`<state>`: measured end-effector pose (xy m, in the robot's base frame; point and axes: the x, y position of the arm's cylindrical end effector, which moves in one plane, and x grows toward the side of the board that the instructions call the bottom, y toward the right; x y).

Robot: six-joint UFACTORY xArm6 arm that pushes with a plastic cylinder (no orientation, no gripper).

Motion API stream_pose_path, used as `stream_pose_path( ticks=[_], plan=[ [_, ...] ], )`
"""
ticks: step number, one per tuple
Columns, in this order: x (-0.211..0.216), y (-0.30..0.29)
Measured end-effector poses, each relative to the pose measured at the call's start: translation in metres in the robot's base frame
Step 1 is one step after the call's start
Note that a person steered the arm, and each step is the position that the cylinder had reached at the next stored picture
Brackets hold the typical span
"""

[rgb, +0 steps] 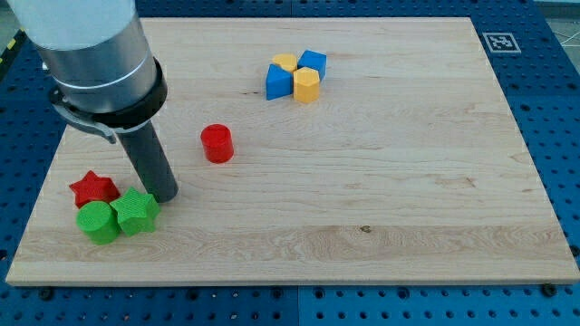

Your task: Push the red circle below the blue triangle

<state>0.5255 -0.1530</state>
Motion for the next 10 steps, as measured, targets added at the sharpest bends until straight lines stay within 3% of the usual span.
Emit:
stream_pose_path(
  ticks=[2,5,10],
  plan=[
    [-0.015,0.034],
    [-0.034,0.035],
    [-0.147,0.093]
  ],
)
